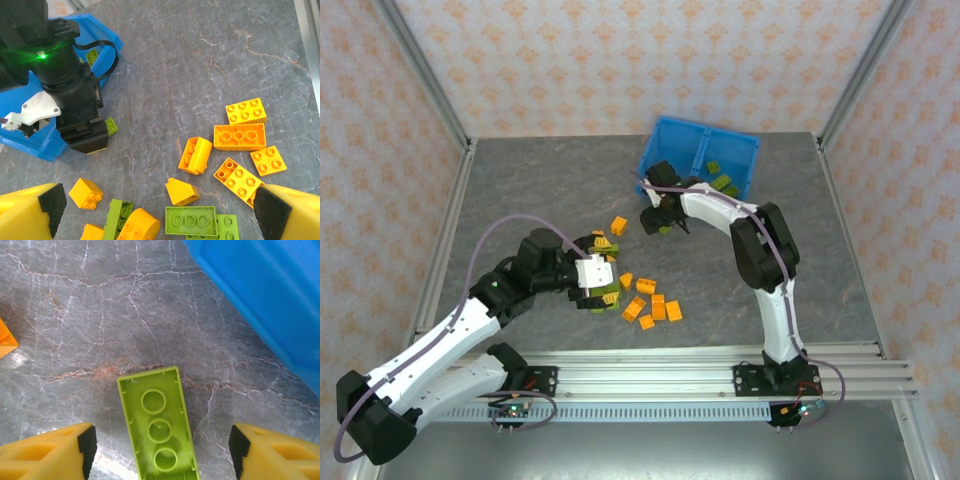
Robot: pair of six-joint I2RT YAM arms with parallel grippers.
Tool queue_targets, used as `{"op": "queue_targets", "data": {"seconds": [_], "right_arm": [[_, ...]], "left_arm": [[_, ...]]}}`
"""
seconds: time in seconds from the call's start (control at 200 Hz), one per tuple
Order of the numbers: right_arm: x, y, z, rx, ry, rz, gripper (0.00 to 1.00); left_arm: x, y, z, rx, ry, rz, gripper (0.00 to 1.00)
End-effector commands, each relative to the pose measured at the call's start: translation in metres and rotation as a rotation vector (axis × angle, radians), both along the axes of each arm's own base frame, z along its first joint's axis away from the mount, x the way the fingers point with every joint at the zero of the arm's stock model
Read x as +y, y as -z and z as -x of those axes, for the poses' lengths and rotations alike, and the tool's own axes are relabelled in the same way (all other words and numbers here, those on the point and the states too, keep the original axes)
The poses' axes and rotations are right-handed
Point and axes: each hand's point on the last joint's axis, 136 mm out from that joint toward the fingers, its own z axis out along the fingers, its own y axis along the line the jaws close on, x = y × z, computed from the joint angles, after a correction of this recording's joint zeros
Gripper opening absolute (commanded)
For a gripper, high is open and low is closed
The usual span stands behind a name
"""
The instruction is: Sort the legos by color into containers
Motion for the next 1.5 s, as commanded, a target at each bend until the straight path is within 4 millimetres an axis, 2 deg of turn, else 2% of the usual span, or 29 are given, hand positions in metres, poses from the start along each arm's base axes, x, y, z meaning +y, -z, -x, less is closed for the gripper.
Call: {"op": "queue_targets", "data": {"seconds": [0.0,0.21,0.32,0.4,0.49,0.621,0.721,0.806,0.881,0.966,1.011,1.056,1.136,1.241,1.426,1.491], "right_arm": [[-0.005,0.013,0.005,0.035,0.002,0.062,0.66],[-0.008,0.028,0.011,0.052,0.012,0.095,0.49],[-0.009,0.024,0.012,0.031,0.018,0.108,0.38],[-0.007,0.012,0.012,0.007,0.033,0.072,0.33],[0.001,-0.014,0.012,-0.041,0.052,-0.023,0.31],[0.010,-0.074,0.014,-0.149,0.102,-0.200,0.31],[0.006,-0.117,0.018,-0.239,0.149,-0.297,0.30],[-0.006,-0.149,0.019,-0.322,0.207,-0.332,0.30],[-0.025,-0.178,0.016,-0.398,0.285,-0.349,0.30],[-0.057,-0.204,0.007,-0.471,0.411,-0.365,0.30],[-0.079,-0.211,-0.001,-0.495,0.489,-0.360,0.29],[-0.100,-0.214,-0.010,-0.507,0.561,-0.348,0.29],[-0.132,-0.206,-0.026,-0.475,0.665,-0.306,0.27],[-0.159,-0.183,-0.047,-0.412,0.747,-0.246,0.27],[-0.164,-0.137,-0.083,-0.286,0.778,-0.202,0.27],[-0.165,-0.122,-0.092,-0.253,0.797,-0.180,0.27]], "left_arm": [[-0.002,0.001,0.002,-0.004,0.019,-0.008,1.00],[0.004,0.006,-0.013,0.018,-0.074,-0.038,1.00],[0.005,0.009,-0.018,0.027,-0.099,-0.053,1.00],[0.005,0.010,-0.017,0.031,-0.098,-0.055,1.00],[0.006,0.007,-0.018,0.021,-0.101,-0.048,1.00],[0.007,0.000,-0.019,-0.006,-0.117,-0.027,1.00],[0.009,-0.011,-0.021,-0.042,-0.148,0.013,1.00],[0.011,-0.023,-0.023,-0.069,-0.174,0.061,1.00],[0.012,-0.035,-0.026,-0.081,-0.211,0.111,1.00],[0.013,-0.046,-0.029,-0.082,-0.247,0.164,1.00],[0.013,-0.049,-0.030,-0.076,-0.256,0.179,1.00],[0.012,-0.052,-0.029,-0.072,-0.254,0.189,1.00],[0.010,-0.055,-0.025,-0.068,-0.234,0.207,1.00],[0.004,-0.061,-0.015,-0.069,-0.174,0.243,1.00],[-0.012,-0.079,0.000,-0.029,-0.076,0.373,1.00],[-0.017,-0.078,0.004,-0.004,-0.045,0.384,1.00]]}}
